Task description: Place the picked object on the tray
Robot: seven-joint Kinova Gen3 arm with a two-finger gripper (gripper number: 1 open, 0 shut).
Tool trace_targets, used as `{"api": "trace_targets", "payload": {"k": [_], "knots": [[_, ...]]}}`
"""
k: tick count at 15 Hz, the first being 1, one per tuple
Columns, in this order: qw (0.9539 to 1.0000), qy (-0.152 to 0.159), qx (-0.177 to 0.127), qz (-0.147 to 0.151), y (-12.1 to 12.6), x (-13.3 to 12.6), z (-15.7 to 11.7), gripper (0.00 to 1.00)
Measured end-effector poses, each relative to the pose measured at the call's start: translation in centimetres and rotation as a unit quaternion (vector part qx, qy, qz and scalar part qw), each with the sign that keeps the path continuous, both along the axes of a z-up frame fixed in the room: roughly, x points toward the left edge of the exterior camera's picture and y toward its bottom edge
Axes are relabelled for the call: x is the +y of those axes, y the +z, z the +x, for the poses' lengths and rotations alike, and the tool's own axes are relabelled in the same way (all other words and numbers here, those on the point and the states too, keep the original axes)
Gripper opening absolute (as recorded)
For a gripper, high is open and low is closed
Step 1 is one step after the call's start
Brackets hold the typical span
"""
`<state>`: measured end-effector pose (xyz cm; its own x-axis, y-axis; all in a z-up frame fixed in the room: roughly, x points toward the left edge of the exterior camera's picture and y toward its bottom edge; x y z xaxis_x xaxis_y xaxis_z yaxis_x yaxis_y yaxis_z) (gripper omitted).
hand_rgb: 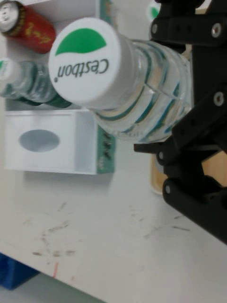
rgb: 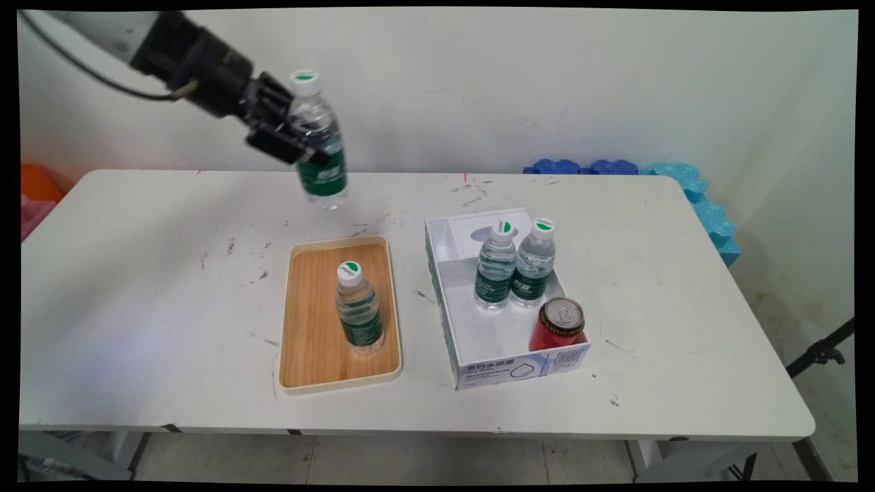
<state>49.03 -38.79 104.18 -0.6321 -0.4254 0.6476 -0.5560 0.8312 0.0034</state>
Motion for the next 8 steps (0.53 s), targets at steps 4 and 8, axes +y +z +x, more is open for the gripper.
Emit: {"api": "trace_targets", "payload": {"k": [4,8], "knots": [[0.9997,-0.022,-0.007,0.009,-2.1,2.6,3.6,0.00],[0.9988,-0.046,-0.004,0.013,-4.4,5.4,5.3,0.00]]}}
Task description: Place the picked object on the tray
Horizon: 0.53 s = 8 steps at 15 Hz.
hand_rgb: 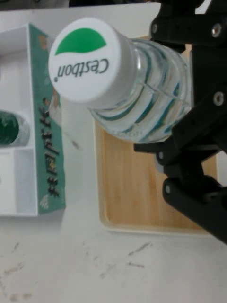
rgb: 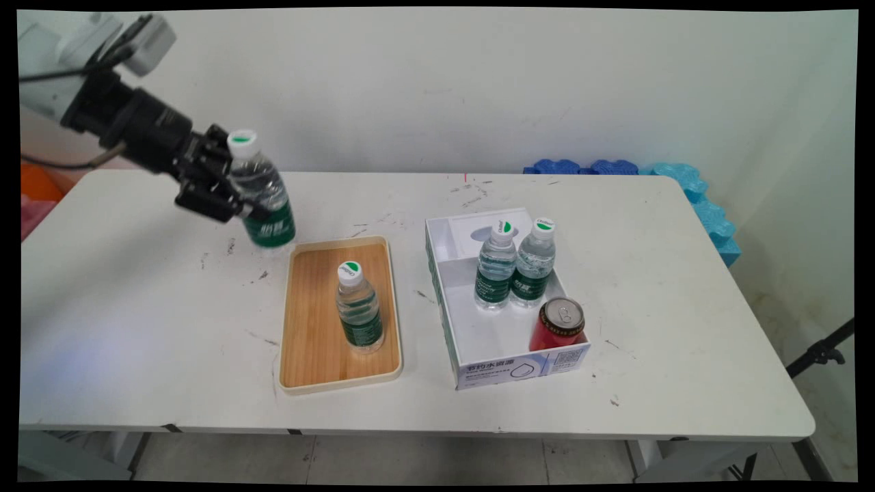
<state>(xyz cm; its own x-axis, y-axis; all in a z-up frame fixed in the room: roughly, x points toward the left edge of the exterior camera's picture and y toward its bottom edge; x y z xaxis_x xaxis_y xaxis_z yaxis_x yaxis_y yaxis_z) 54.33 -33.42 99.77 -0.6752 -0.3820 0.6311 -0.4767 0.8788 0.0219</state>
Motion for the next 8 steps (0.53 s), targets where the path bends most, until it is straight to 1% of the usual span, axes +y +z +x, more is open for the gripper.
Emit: {"api": "trace_targets", "payload": {"k": [4,8], "knots": [[0.9998,-0.021,0.001,0.000,-2.9,2.6,0.7,0.00],[0.9996,-0.028,0.010,-0.002,-5.4,4.3,0.0,0.00]]}}
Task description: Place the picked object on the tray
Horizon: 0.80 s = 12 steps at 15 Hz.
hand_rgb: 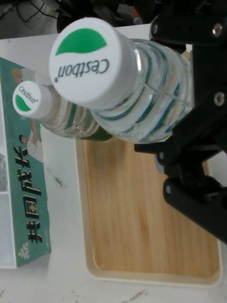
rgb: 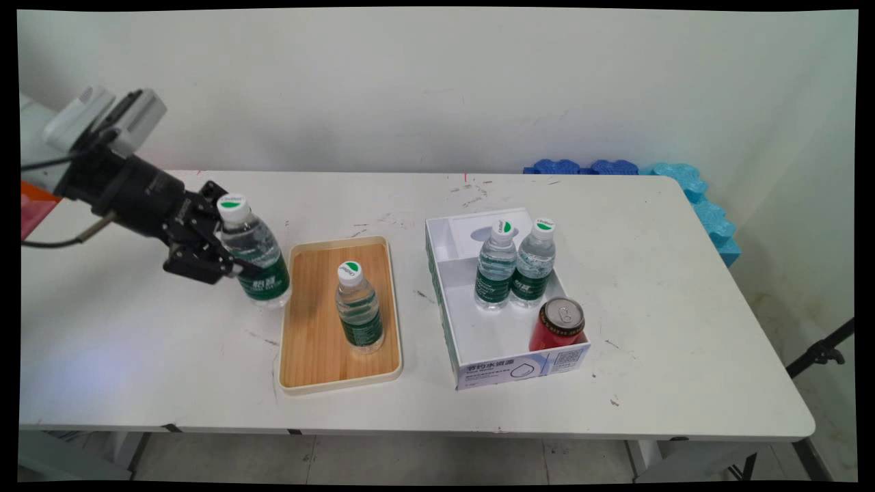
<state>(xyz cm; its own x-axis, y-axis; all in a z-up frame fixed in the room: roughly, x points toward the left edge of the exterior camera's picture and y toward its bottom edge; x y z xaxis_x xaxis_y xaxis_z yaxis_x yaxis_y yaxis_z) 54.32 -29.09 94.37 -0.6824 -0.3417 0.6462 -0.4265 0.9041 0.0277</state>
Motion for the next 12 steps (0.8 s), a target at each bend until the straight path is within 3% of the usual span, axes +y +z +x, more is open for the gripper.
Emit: {"api": "trace_targets", "payload": {"k": [12], "knots": [[0.9999,0.002,0.007,-0.007,-6.6,1.6,-2.3,0.00]]}}
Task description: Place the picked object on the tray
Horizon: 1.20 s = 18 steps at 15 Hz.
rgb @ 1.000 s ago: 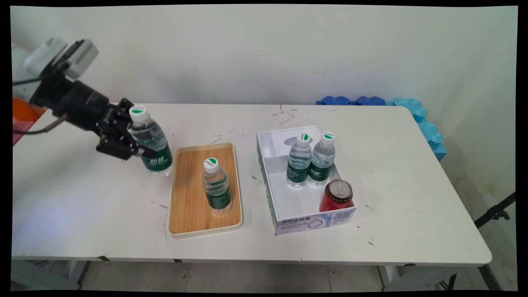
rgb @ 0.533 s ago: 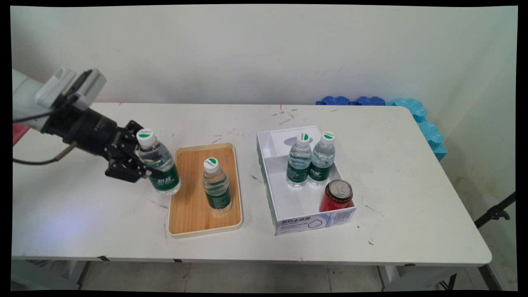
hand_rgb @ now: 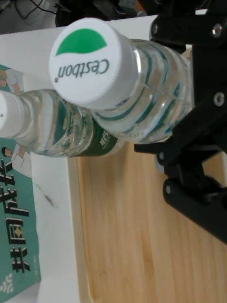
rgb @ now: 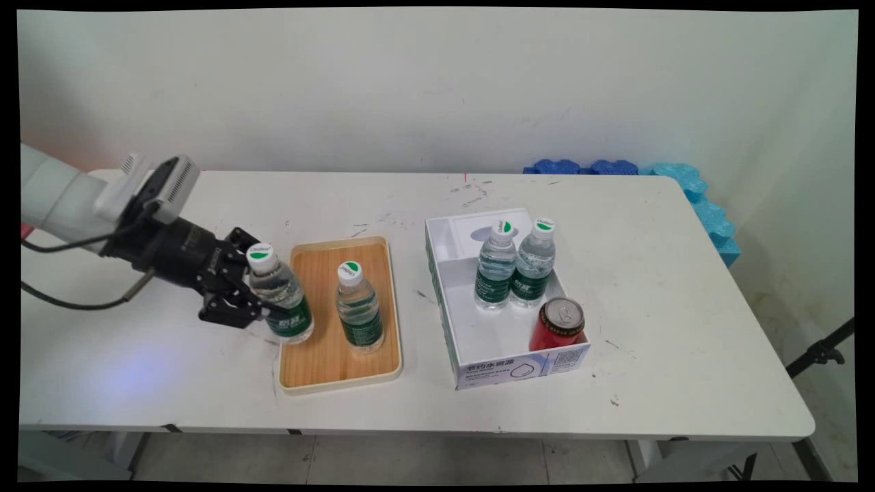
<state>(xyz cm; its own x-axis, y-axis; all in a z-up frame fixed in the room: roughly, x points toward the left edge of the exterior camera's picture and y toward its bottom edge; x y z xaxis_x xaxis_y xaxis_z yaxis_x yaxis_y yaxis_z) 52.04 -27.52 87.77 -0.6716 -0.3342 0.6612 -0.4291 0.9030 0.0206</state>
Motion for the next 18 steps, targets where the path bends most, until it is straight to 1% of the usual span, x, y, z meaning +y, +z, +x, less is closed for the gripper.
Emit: {"api": "trace_targets", "payload": {"k": [8,15,16,18], "knots": [[0.9999,-0.008,0.002,-0.008,-3.4,0.1,-1.5,0.00],[0.9998,-0.010,-0.001,-0.015,-5.2,0.2,-1.9,0.00],[0.9998,-0.010,-0.001,-0.015,-5.5,0.2,-1.9,1.00],[0.9998,-0.010,-0.002,-0.016,-5.7,0.2,-2.0,1.00]]}}
